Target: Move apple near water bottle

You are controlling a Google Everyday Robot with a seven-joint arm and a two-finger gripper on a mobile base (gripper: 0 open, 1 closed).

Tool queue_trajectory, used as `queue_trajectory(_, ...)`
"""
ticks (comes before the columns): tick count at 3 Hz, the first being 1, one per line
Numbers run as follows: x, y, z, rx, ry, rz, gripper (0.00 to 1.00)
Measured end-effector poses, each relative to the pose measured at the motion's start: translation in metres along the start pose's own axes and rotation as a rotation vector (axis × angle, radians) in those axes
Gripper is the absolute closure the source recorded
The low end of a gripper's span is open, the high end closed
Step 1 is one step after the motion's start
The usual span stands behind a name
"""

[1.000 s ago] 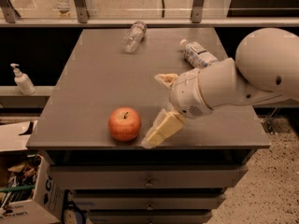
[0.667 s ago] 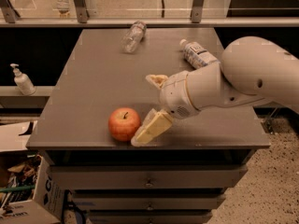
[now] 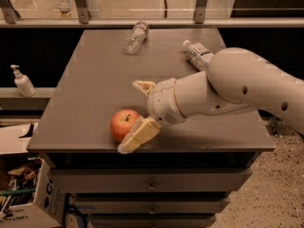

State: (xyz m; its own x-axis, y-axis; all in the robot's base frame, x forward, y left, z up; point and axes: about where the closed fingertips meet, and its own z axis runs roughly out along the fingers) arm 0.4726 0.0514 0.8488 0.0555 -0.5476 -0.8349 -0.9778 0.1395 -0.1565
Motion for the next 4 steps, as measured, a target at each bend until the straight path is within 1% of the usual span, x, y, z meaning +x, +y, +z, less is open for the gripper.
queue_trajectory(1,0.0014,0.007,0.012,-0.026,-0.003,0.007,0.0)
queue_trajectory(2,0.0061,0.0122,0.0185,-0.045,-0.006,0.019,0.16)
queue_trajectory(3,0.0085,0.0152,0.0218,-0.052,-0.011,0.028,0.4)
queue_trajectory(4,0.0083,0.0154,0.0208,-0.043,-0.025,0.037,0.64)
